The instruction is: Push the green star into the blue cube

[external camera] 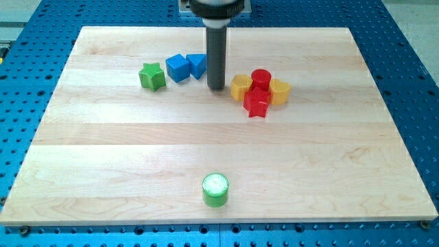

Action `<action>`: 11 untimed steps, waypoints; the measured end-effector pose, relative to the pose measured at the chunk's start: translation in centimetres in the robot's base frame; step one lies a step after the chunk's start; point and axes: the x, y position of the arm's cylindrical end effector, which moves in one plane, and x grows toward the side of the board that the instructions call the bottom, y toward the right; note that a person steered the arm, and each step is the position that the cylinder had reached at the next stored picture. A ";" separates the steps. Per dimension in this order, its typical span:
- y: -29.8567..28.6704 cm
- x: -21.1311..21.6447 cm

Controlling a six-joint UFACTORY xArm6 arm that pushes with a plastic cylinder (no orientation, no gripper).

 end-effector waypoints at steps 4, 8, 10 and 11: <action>-22.1 1.8; -12.4 -1.1; -10.4 -2.3; -7.4 -4.1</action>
